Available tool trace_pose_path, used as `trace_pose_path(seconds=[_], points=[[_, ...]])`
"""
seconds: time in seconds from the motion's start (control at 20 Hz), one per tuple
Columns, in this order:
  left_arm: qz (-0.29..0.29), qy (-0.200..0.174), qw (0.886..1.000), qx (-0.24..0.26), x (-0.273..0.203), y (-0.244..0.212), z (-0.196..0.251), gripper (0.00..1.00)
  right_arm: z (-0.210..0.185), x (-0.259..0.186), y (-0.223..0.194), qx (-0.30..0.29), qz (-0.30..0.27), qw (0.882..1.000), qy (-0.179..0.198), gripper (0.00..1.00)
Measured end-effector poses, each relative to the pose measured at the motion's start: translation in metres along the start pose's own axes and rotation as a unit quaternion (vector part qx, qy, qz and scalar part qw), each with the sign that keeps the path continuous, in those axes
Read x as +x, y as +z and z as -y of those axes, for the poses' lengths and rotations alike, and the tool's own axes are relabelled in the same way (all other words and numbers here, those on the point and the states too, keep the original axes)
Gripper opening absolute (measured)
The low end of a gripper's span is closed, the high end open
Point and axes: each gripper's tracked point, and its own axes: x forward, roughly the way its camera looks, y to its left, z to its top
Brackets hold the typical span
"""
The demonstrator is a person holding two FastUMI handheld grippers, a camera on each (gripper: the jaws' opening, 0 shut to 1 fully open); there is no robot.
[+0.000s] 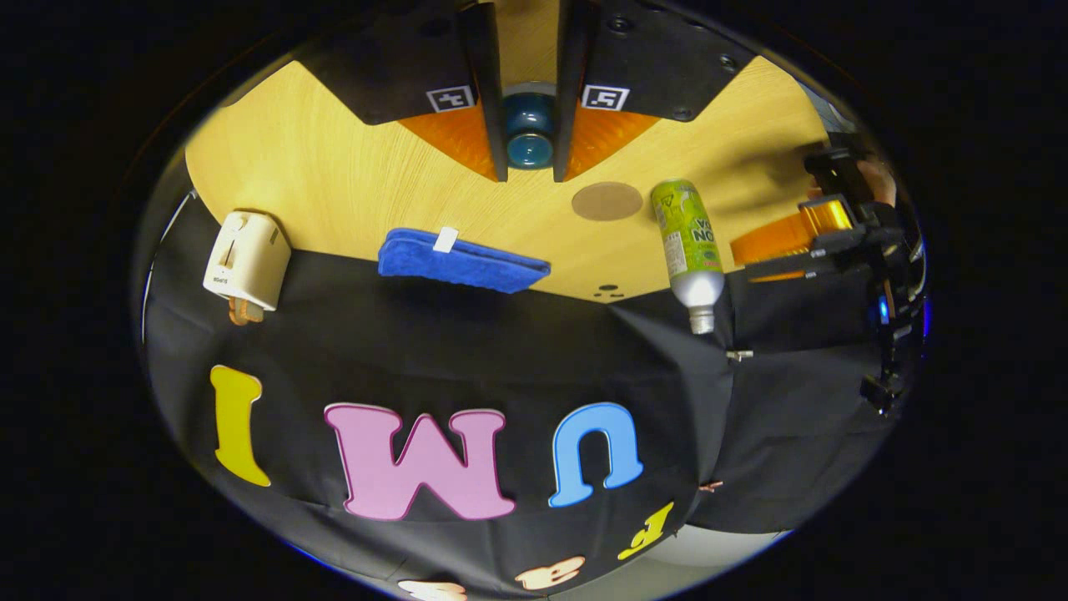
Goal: Open the teacup lid with one hand, grasp the water bottle and pour water into the teacup with the other hand; after pouring, place the water bottle on the coaster and then close the teacup lid.
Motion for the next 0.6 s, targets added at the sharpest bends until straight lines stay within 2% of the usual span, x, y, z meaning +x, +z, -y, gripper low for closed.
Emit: trace_pose_path(seconds=[0.05, 0.15, 0.2, 0.25, 0.3, 0.6], points=[[-0.009, -0.001, 1.0, 0.0, 0.004, -0.007, 0.001, 0.95, 0.004, -0.008, 0.011, 0.003, 0.017, 1.0, -0.004, 0.31], [-0.023, -0.003, 1.0, 0.002, 0.012, -0.018, 0.003, 0.95, 0.013, -0.026, 0.029, 0.005, 0.044, 0.999, -0.012, 0.31], [-0.026, -0.001, 1.0, 0.003, 0.016, -0.02, 0.002, 0.95, 0.018, -0.034, 0.035, 0.004, 0.054, 0.998, -0.015, 0.27], [-0.025, 0.002, 1.0, 0.003, 0.023, -0.02, 0.002, 0.95, 0.022, -0.042, 0.039, 0.001, 0.061, 0.998, -0.019, 0.27], [-0.023, 0.003, 1.0, 0.004, 0.029, -0.02, 0.003, 0.95, 0.025, -0.048, 0.043, -0.001, 0.066, 0.998, -0.022, 0.31], [-0.022, 0.011, 0.999, 0.033, 0.071, -0.02, 0.01, 0.95, 0.047, -0.069, 0.045, 0.017, 0.083, 0.996, -0.034, 0.31]])
